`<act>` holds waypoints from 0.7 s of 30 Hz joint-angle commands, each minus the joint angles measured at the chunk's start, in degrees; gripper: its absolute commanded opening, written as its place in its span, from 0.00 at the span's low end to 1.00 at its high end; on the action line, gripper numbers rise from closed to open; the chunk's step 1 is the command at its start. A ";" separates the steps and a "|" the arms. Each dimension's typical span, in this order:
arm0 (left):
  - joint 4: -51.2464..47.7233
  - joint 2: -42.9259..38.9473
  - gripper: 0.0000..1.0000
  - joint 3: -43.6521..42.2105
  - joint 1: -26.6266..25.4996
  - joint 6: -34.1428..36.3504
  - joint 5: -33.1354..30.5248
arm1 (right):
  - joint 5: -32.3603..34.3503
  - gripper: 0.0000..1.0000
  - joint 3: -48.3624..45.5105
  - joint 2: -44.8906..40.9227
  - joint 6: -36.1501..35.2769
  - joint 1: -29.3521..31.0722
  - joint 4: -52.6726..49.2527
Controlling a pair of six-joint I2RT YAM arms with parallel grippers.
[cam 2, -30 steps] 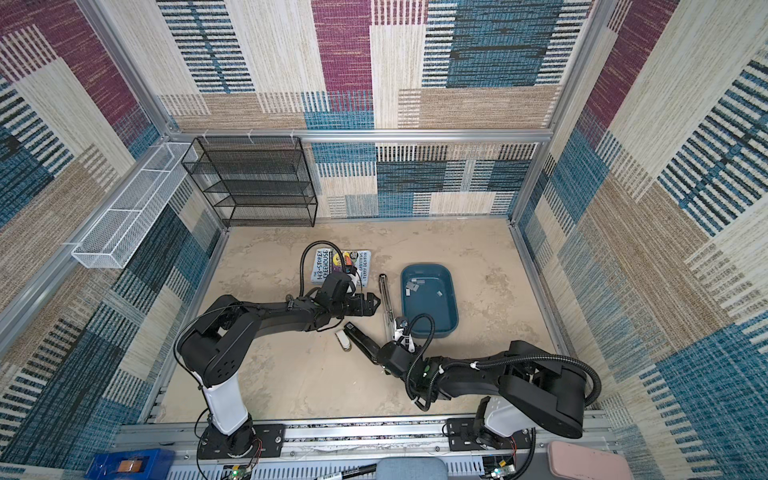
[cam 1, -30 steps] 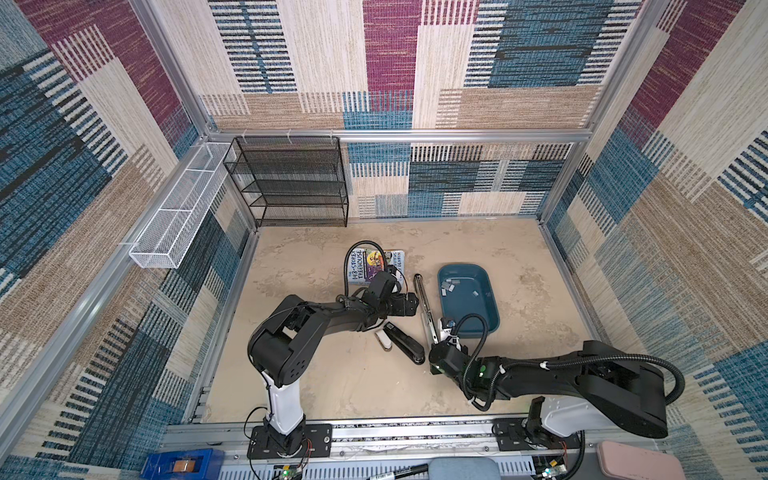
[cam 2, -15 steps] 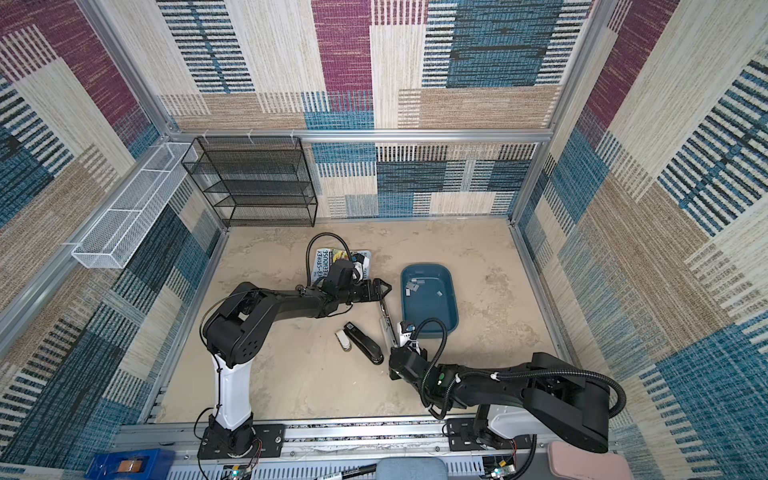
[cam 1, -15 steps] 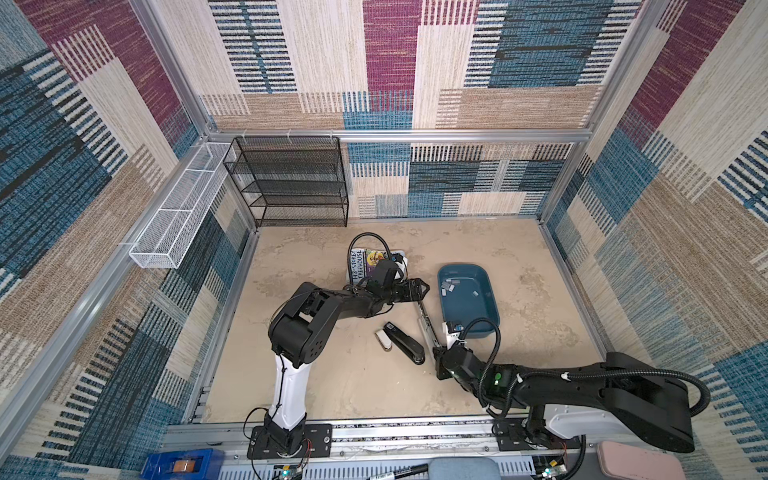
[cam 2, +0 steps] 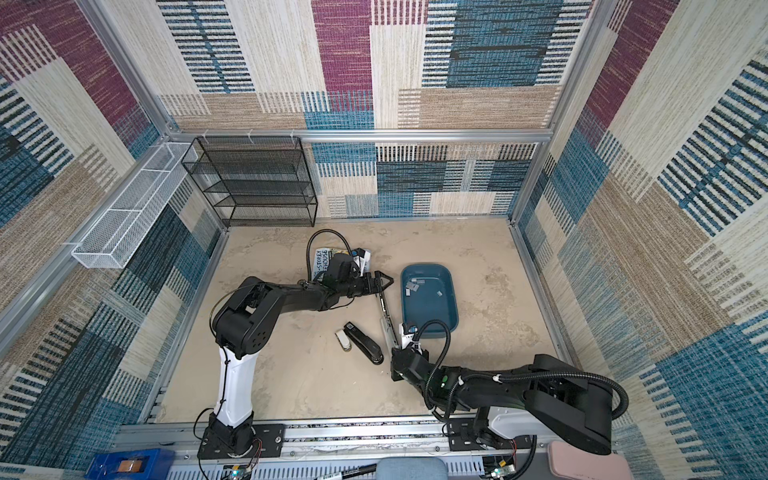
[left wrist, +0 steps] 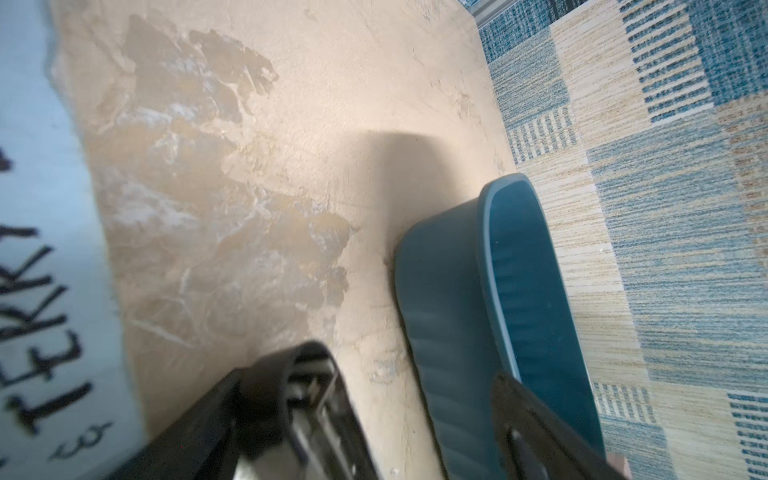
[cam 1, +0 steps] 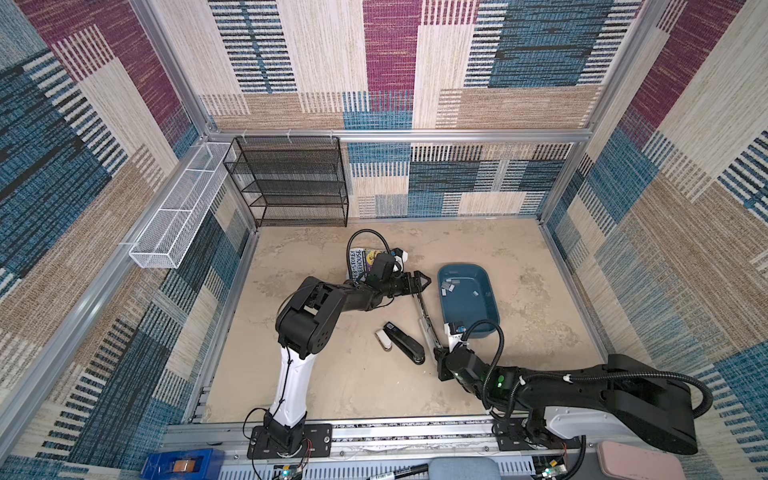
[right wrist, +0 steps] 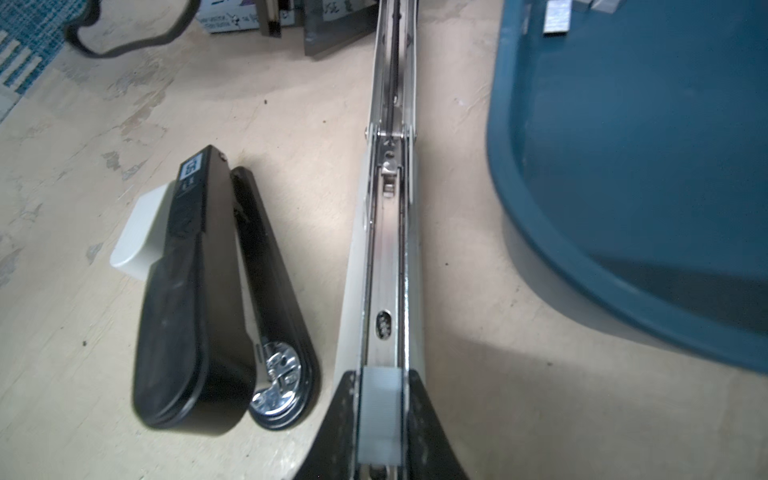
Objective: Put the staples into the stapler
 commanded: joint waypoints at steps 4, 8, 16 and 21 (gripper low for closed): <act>-9.56 1.43 0.93 0.37 0.30 -2.47 1.91 | -1.99 0.06 -0.45 1.05 -1.81 0.14 7.80; -8.64 -0.18 0.89 -0.90 0.28 -1.47 1.64 | -0.61 0.07 0.44 1.90 -0.63 0.15 5.90; -8.64 -4.72 0.64 -3.29 -0.13 3.22 -1.34 | -0.43 0.06 -0.10 3.97 -1.36 0.16 7.91; -8.64 -7.61 0.58 -4.62 -1.00 6.10 -3.41 | 0.13 0.04 -0.48 5.37 -1.71 0.16 9.44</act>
